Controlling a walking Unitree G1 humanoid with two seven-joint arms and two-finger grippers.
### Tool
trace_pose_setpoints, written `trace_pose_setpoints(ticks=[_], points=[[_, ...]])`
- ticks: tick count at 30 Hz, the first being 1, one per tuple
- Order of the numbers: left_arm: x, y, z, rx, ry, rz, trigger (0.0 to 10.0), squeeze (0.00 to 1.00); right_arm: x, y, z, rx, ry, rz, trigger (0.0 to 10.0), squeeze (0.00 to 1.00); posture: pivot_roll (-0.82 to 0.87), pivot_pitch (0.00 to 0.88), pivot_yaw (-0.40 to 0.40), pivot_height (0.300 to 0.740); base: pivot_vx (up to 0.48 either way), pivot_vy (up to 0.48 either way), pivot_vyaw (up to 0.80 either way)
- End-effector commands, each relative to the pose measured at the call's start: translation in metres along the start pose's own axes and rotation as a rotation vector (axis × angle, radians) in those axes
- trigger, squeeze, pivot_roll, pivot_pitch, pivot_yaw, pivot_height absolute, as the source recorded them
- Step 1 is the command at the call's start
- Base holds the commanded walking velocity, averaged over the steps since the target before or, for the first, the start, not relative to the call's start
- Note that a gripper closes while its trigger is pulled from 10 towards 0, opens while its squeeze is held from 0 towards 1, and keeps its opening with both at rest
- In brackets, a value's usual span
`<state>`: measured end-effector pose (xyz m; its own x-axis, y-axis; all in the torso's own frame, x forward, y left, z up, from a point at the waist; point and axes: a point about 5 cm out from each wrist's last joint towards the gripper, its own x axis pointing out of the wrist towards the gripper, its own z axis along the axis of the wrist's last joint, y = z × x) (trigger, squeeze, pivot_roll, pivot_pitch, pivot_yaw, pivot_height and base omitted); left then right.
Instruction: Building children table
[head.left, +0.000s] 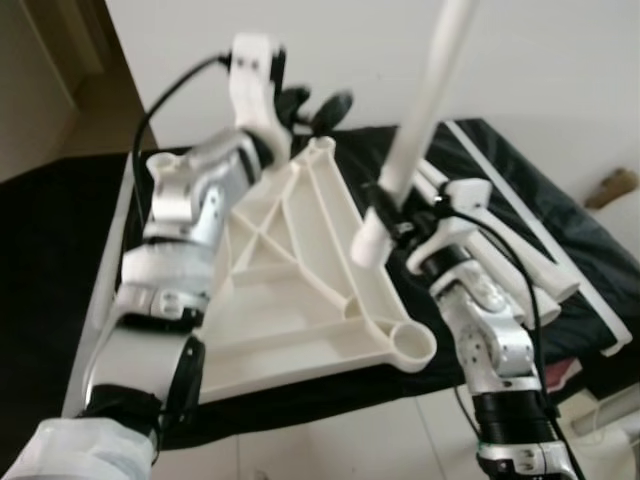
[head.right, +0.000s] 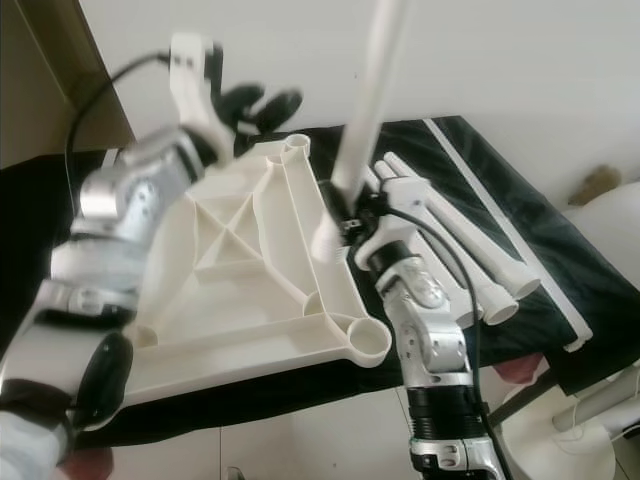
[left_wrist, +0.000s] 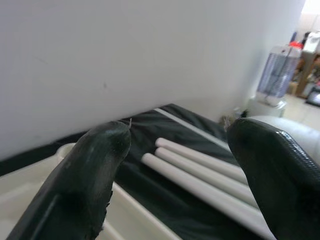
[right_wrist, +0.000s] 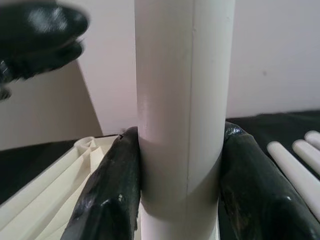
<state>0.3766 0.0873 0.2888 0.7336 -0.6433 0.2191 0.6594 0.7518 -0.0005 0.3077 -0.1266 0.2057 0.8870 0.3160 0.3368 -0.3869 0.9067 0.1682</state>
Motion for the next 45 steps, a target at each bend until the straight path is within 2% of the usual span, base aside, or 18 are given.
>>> trace_pose_setpoints(ticks=[1, 2, 3, 6, 8, 11, 14, 20, 21, 23, 27, 33, 34, 36, 38, 40, 43, 45], points=[[-0.004, -0.004, -0.01, 0.045, 0.012, -0.073, 10.0, 0.0, -0.001, -0.002, 0.011, 0.006, -0.056, -0.025, 10.0, 0.0, -0.04, 0.005, 0.037, 0.74, 0.0, 0.0, 0.0], [-0.016, -0.003, -0.028, 0.08, 0.031, -0.093, 10.0, 0.0, -0.003, -0.008, 0.017, 0.005, -0.089, -0.069, 10.0, 0.0, -0.04, 0.008, 0.038, 0.74, 0.0, 0.0, 0.0], [-0.021, -0.004, -0.038, 0.076, 0.059, -0.115, 10.0, 0.0, -0.004, -0.01, 0.021, 0.006, -0.106, -0.083, 10.0, 0.0, -0.04, 0.012, 0.039, 0.74, 0.0, 0.0, 0.0], [-0.024, -0.004, -0.044, 0.074, 0.085, -0.135, 10.0, 0.0, -0.004, -0.012, 0.023, 0.006, -0.116, -0.091, 10.0, 0.0, -0.04, 0.012, 0.039, 0.74, 0.0, 0.0, 0.0], [-0.037, -0.01, -0.062, 0.149, 0.138, -0.215, 10.0, 0.0, -0.005, -0.014, 0.026, -0.008, -0.124, -0.109, 10.0, 0.0, -0.04, 0.023, 0.04, 0.74, 0.0, 0.0, 0.0], [-0.048, -0.009, -0.081, 0.192, 0.215, -0.254, 10.0, 0.0, -0.005, -0.016, 0.027, -0.022, -0.124, -0.117, 10.0, 0.0, -0.04, 0.025, 0.04, 0.74, 0.0, 0.0, 0.0], [-0.056, 0.003, -0.097, 0.138, 0.275, -0.195, 10.0, 0.0, -0.006, -0.018, 0.027, -0.033, -0.117, -0.123, 10.0, 0.0, -0.04, 0.028, 0.042, 0.74, 0.0, 0.0, 0.0], [-0.065, 0.011, -0.097, 0.089, 0.244, -0.138, 10.0, 0.0, -0.007, -0.018, 0.027, -0.036, -0.115, -0.128, 10.0, 0.0, -0.05, 0.031, 0.049, 0.74, 0.0, 0.0, 0.0], [-0.076, 0.013, -0.096, 0.037, 0.217, -0.123, 10.0, 0.0, -0.009, -0.018, 0.027, -0.039, -0.113, -0.132, 10.0, 0.0, -0.05, 0.03, 0.051, 0.74, 0.0, 0.0, 0.0], [-0.079, 0.014, -0.097, 0.022, 0.212, -0.123, 10.0, 0.0, -0.009, -0.018, 0.027, -0.041, -0.112, -0.134, 10.0, 0.0, -0.05, 0.03, 0.051, 0.74, 0.0, 0.0, 0.0], [-0.103, 0.008, -0.105, -0.001, 0.234, -0.223, 10.0, 0.0, -0.015, -0.021, 0.026, -0.046, -0.104, -0.153, 10.0, 0.0, -0.07, 0.043, 0.053, 0.74, 0.0, 0.0, 0.0], [-0.12, 0.008, -0.108, -0.036, 0.258, -0.288, 10.0, 0.0, -0.017, -0.023, 0.026, -0.051, -0.099, -0.156, 10.0, 0.0, -0.08, 0.044, 0.052, 0.74, 0.0, 0.0, 0.0], [-0.127, 0.003, -0.109, -0.057, 0.267, -0.333, 10.0, 0.0, -0.017, -0.023, 0.026, -0.054, -0.097, -0.156, 10.0, 0.0, -0.07, 0.048, 0.051, 0.74, 0.0, 0.0, 0.0], [-0.13, 0.0, -0.11, -0.072, 0.271, -0.353, 10.0, 0.0, -0.018, -0.024, 0.026, -0.055, -0.096, -0.157, 10.0, 0.0, -0.07, 0.048, 0.051, 0.74, 0.0, 0.0, 0.0], [-0.139, -0.013, -0.11, -0.082, 0.262, -0.401, 10.0, 0.0, -0.019, -0.024, 0.026, -0.055, -0.093, -0.159, 10.0, 0.0, -0.07, 0.047, 0.051, 0.74, 0.0, 0.0, 0.0], [-0.14, -0.016, -0.111, -0.075, 0.262, -0.405, 10.0, 0.0, -0.019, -0.024, 0.026, -0.055, -0.092, -0.16, 10.0, 0.0, -0.07, 0.047, 0.051, 0.74, 0.0, 0.0, 0.0], [-0.145, -0.041, -0.12, -0.055, 0.294, -0.489, 10.0, 0.0, -0.02, -0.024, 0.024, -0.052, -0.086, -0.162, 10.0, 0.0, -0.06, 0.05, 0.046, 0.74, 0.0, 0.0, 0.0], [-0.143, -0.047, -0.127, -0.045, 0.325, -0.498, 10.0, 0.0, -0.019, -0.024, 0.023, -0.048, -0.084, -0.158, 10.0, 0.0, -0.06, 0.05, 0.042, 0.74, 0.0, 0.0, 0.0]])
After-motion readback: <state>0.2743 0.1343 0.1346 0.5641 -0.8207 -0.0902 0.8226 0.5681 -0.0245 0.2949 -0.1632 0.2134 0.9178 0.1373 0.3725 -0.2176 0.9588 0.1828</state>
